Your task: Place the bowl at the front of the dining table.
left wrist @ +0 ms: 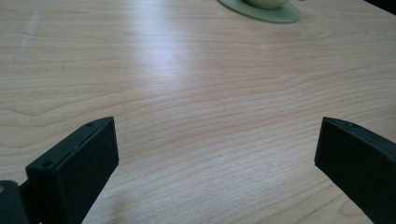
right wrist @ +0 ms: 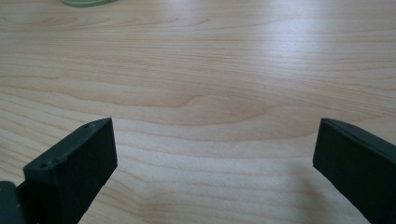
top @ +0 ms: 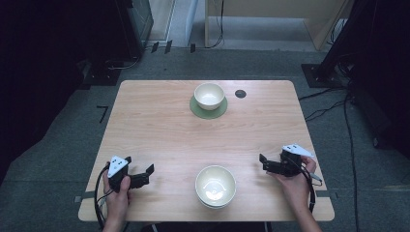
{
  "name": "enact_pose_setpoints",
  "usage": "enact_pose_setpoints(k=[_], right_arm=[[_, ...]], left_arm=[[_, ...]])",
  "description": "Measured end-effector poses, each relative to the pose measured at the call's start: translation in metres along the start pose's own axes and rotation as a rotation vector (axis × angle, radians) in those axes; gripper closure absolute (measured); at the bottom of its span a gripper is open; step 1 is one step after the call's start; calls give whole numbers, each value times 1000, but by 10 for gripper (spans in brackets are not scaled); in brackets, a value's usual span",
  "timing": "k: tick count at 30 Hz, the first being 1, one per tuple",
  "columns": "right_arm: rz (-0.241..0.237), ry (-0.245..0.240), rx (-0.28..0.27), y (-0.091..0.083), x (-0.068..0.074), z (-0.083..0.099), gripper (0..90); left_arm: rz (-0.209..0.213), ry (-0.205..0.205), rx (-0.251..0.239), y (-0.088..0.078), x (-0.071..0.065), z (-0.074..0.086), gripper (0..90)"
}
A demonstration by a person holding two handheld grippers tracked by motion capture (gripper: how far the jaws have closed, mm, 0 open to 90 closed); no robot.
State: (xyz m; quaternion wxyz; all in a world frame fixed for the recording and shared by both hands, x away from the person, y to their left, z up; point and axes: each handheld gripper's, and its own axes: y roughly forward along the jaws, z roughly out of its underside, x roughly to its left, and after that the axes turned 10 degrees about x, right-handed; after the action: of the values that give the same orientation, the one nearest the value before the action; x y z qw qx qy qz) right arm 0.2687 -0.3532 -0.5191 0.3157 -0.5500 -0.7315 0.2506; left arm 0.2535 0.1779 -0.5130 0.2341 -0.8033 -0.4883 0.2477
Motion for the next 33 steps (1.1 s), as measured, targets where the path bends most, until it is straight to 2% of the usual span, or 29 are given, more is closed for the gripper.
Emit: enact_pose_setpoints(k=[33], right_arm=[[80,33,23,-33,-33,32,3]], left_arm=[[-5,-1,0,0,-1,1,0]])
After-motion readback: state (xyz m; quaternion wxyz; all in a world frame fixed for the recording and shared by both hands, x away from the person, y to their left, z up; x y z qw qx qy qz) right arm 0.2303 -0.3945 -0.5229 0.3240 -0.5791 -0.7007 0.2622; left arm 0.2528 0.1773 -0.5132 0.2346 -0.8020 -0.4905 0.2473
